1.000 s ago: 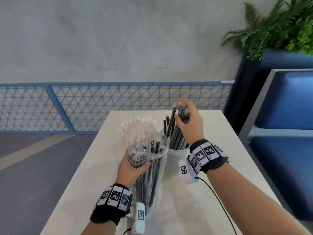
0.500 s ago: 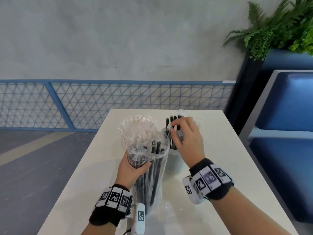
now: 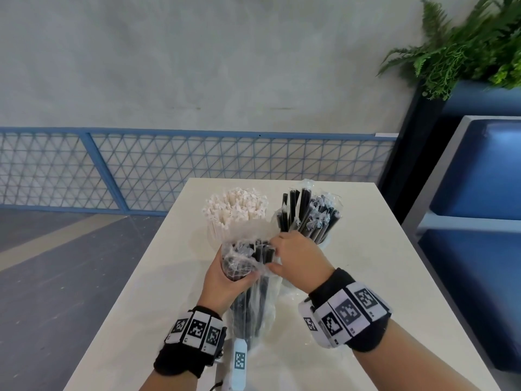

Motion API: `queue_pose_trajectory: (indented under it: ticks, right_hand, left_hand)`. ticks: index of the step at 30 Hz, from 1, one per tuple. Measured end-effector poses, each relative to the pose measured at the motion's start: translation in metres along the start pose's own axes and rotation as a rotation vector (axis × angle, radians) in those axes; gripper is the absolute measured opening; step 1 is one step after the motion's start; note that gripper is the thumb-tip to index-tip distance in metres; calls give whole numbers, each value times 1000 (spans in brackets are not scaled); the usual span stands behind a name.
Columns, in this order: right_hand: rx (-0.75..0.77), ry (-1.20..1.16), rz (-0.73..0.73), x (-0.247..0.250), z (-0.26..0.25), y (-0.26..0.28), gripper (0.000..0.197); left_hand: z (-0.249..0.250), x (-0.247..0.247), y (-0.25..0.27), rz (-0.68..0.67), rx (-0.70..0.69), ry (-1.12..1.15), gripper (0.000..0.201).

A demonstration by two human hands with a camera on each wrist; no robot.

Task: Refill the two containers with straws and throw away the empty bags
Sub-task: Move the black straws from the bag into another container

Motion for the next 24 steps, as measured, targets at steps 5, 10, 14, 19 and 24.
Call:
queue_pose_trajectory:
  ticks: [5, 10, 14, 19, 24]
  right_hand:
    - [125, -231, 58, -1, -11, -4, 38]
    - [142, -616, 205, -12, -6, -3, 56]
    - [76, -732, 216, -28, 2, -6, 63]
    - [47, -871, 252, -34, 0, -10, 64]
    - [-22, -911, 214, -47, 5, -15, 65]
  left_hand:
    - [6, 3, 0, -49, -7, 52, 69]
    - [8, 1, -1, -151, -5, 67, 77]
    - [3, -2, -5, -183, 1, 37, 84]
    - [-2, -6, -9, -221, 14, -10, 97]
    - [1, -10, -9, -244, 4, -62, 96]
Point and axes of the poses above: each hand's wrist, its own y-axis away from the middle knuckle, its own x-axis out of the back of the hand, z = x × y, the point moved 9 cm from there along -y, towards the middle knuckle, and after that the axes turned 11 degrees about x, right-handed, at the moved point
